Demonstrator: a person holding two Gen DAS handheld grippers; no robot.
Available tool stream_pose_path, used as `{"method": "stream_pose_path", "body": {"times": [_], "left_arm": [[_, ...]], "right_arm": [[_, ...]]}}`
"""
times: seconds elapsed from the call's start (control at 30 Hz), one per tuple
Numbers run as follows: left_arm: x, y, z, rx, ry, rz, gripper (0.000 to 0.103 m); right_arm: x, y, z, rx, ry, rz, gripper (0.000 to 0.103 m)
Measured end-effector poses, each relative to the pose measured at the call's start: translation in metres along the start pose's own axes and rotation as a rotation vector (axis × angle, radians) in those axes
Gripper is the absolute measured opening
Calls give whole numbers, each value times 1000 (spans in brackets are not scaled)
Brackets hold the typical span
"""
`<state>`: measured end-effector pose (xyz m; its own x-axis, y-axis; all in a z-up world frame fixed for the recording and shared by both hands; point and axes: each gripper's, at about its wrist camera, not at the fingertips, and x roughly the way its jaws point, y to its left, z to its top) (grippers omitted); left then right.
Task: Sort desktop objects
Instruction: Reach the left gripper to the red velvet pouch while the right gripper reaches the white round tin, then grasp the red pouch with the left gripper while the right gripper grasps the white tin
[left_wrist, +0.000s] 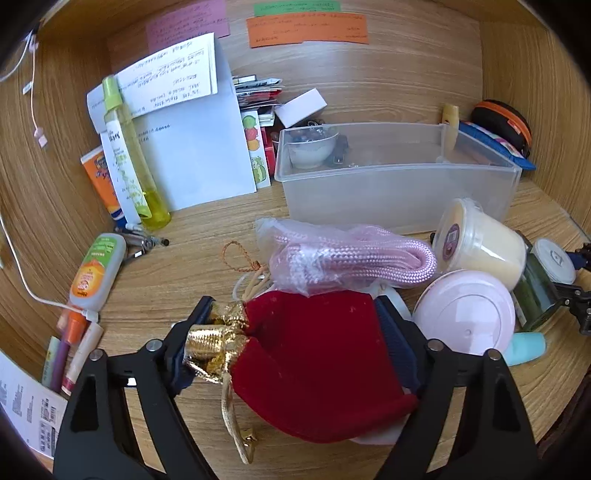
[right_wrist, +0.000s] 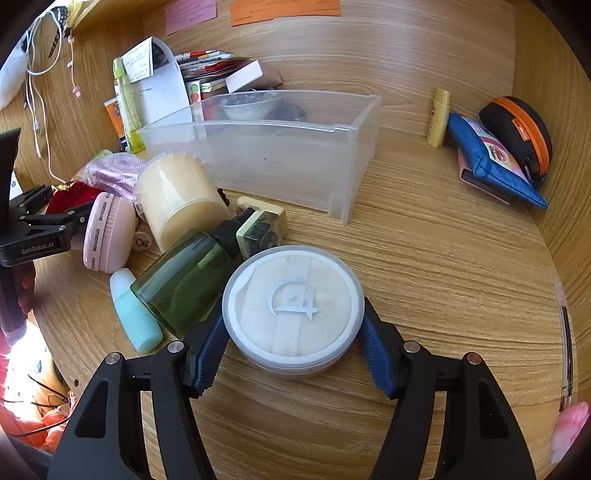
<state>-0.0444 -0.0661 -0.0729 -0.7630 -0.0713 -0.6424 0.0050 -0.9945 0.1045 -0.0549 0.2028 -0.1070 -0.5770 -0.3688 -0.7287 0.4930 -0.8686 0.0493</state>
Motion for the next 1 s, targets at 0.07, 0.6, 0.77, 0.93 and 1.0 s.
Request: {"method": "stream_pose_path", "body": {"times": [0.07, 0.6, 0.77, 0.93, 1.0], "left_arm": [[-2, 2, -1, -8, -6, -1, 79], [-26, 25, -11, -123, -62, -43, 47], [-39, 35, -16, -143, -87, -19, 44], [-57, 47, -16, -168, -122, 2, 43], [-64, 51, -14, -176, -137, 11, 43]], "right_arm": [[-1, -4, -1, 16, -2, 7, 62], [-29, -14, 1, 51, -81, 28, 62], [-34, -14, 3, 51, -99, 37, 62], [-38, -13, 7, 44, -112, 49, 62], [-41, -13, 11, 42, -125, 55, 62]]}}
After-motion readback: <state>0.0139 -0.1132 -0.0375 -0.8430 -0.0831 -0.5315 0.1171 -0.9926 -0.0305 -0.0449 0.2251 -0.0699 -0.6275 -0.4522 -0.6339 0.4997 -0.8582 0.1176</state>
